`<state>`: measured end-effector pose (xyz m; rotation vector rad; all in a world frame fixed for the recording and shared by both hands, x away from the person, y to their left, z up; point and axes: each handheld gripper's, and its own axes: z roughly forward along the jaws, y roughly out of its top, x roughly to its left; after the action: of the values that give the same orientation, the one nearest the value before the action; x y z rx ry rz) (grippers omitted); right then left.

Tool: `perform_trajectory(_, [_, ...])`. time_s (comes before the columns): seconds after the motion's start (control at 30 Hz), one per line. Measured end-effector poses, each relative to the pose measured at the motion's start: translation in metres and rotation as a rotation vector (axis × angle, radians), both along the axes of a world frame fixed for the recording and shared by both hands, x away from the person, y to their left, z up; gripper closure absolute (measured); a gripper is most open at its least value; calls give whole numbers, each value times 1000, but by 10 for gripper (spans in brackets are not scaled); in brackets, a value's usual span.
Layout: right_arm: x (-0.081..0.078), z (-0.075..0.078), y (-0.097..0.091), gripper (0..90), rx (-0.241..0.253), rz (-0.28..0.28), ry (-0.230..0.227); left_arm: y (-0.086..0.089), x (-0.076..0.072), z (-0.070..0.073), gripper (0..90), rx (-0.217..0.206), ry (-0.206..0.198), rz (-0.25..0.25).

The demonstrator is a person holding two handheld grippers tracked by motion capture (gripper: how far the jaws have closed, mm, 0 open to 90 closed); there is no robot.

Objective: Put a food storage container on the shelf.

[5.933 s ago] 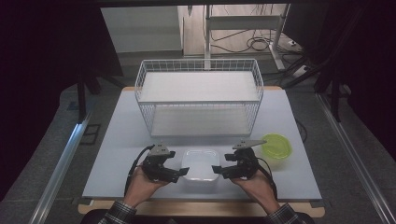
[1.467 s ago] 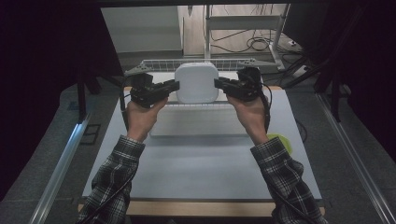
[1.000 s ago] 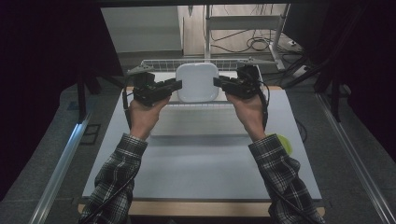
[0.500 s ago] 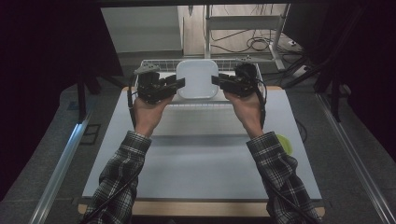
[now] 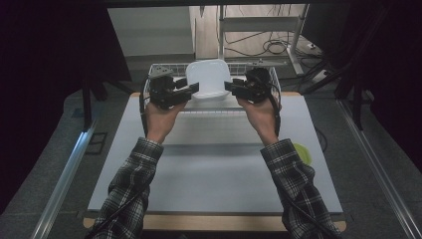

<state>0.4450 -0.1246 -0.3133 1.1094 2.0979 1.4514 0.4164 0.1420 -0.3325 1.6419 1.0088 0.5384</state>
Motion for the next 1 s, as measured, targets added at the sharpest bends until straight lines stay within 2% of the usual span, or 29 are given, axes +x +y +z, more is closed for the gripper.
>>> perform_trajectory(0.1, [-1, 0, 2, 623, 7, 7, -1, -1, 3, 1, 472, 33, -16, 20])
perform_trajectory(0.3, [1, 2, 2, 622, 10, 8, 1, 0, 11, 4, 482, 42, -2, 27])
perform_trajectory(0.57, [4, 3, -1, 603, 27, -9, -6, 0, 17, 3, 467, 20, 2, 34])
perform_trajectory(0.63, [5, 2, 0, 598, 11, -12, -5, -1, 20, 4, 459, 31, 8, 37])
perform_trajectory(0.77, [6, 0, -2, 581, 23, -15, -2, -3, 19, 6, 439, 43, 4, 36])
perform_trajectory(0.9, [3, 1, -5, 541, 28, -7, -11, -1, 15, 9, 393, 34, 10, 1])
perform_trajectory(1.0, [-2, 1, -8, 497, 30, 8, -18, -2, 9, 8, 353, 43, 8, -24])
